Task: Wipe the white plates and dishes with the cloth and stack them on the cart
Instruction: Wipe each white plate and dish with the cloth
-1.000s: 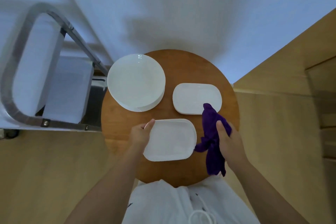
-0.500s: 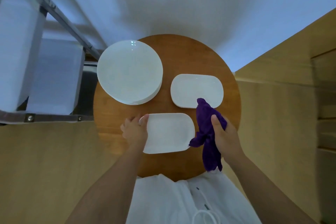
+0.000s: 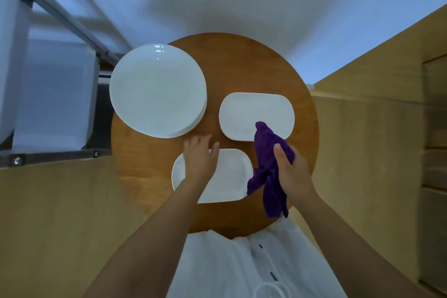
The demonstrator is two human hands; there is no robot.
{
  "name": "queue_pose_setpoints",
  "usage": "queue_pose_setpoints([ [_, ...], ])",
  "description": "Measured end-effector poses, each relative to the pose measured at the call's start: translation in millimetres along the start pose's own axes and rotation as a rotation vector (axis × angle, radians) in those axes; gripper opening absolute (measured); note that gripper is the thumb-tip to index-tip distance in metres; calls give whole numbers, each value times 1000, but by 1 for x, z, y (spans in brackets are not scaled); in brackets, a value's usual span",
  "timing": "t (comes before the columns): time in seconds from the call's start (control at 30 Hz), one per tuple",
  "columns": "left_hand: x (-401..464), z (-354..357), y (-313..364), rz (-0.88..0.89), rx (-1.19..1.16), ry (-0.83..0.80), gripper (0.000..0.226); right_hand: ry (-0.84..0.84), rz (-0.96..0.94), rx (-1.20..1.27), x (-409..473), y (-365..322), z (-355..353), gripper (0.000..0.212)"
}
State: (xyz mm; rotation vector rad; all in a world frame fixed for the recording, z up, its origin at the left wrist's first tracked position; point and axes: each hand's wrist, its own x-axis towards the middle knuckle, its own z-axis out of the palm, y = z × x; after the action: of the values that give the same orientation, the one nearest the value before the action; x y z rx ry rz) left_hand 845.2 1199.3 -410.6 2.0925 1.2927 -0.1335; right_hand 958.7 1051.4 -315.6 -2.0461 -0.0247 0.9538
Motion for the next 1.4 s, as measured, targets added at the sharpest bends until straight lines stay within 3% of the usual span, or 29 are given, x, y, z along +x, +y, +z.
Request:
queue_pose_setpoints([
  [0.27,71,13,56,-250,-57,-250,40,52,-16,41,13,-1,-21,17],
  [0.5,91,5,62,-252,132,-264,34,80,-21,99,18,1,-37,17],
  [0.67,81,1,65,-249,21,-150,28,80,15,110,21,3,-40,22],
  [0.83,72,-3,88,-376,-423,-40,16,108,44,132,20,1,-42,22],
  [1.03,56,-21,94,-510,-1040,-242,21,214,6,203,11,-11,-45,28],
  [1.13,39,-33,89,-454,-1256,-342,32,304,-70,328,2,-26,-54,33],
  [1.27,9,-52,86,-247,-1459,-463,41,375,-109,432,-9,-55,-68,34],
  [1.4,-17,-69,88,-169,-1576,-454,51,372,-77,383,-13,-70,-64,27],
])
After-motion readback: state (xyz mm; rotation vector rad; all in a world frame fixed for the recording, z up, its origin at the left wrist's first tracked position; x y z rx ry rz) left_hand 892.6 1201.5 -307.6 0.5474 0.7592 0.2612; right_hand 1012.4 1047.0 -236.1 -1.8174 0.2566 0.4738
